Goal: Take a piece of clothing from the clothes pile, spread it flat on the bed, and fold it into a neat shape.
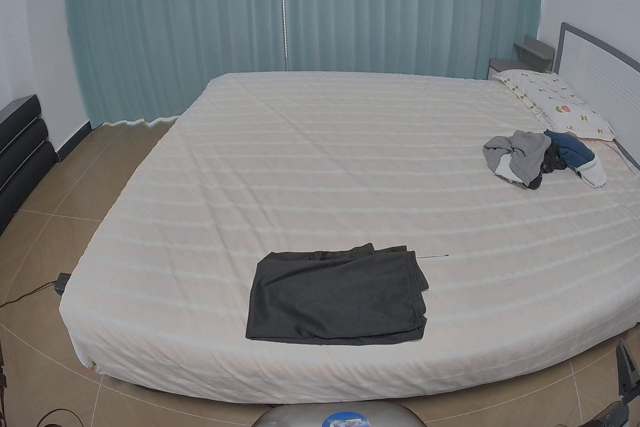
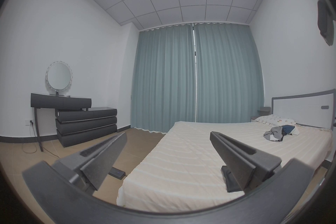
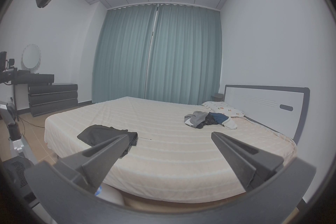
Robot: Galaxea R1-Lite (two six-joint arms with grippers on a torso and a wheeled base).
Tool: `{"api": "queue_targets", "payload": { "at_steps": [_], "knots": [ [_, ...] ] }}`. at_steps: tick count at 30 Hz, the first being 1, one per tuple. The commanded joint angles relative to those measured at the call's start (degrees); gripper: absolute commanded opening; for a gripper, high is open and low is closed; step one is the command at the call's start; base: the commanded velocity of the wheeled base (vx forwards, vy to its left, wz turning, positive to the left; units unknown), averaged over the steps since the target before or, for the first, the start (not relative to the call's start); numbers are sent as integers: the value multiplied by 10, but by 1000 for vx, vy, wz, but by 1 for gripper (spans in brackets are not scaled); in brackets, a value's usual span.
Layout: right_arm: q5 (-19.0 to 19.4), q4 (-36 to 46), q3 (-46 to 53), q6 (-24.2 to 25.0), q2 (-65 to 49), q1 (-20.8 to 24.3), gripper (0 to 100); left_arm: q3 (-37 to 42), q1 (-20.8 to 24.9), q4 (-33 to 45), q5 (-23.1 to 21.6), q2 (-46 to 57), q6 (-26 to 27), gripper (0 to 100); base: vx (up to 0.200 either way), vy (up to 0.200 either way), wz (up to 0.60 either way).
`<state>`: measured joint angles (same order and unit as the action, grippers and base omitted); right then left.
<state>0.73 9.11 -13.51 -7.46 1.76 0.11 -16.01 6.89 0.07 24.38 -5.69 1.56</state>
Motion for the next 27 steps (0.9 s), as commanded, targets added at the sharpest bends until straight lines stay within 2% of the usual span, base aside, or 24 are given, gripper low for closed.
{"api": "queue_targets", "payload": {
  "at_steps": [1,5,9,11,13,14,15,18,23,26,27],
  "knots": [
    [54,2,-25,0,-11,0,100,-7,-72,2,-3,2,7,100,0,0,0],
    [80,21,-13,0,-14,-2,100,11,-73,4,-16,19,15,100,0,0,0],
    [78,20,25,-4,-17,-2,100,30,-73,5,-21,44,20,100,0,0,0],
    [71,-1,57,-13,-16,-2,100,65,-73,-10,-49,57,32,100,0,0,0],
    [60,-56,90,-32,-16,-2,100,89,-73,-46,-71,57,27,100,0,0,0],
    [60,-56,90,-32,-16,-2,100,89,-73,-46,-71,57,27,100,0,0,0],
    [52,-129,135,-48,-17,-3,100,127,-73,-86,-77,57,29,100,0,0,0],
    [53,-143,133,-53,-16,-5,100,160,-73,-119,-86,57,37,100,0,0,0],
    [45,-135,134,-48,-16,-5,100,160,-73,-92,-118,57,13,100,0,0,0],
    [42,-135,134,-46,-17,-5,100,160,-73,-31,-120,57,1,100,0,0,0],
    [42,-135,134,-43,-16,-5,100,158,-73,-27,-130,57,-21,100,0,0,0]
  ]
}}
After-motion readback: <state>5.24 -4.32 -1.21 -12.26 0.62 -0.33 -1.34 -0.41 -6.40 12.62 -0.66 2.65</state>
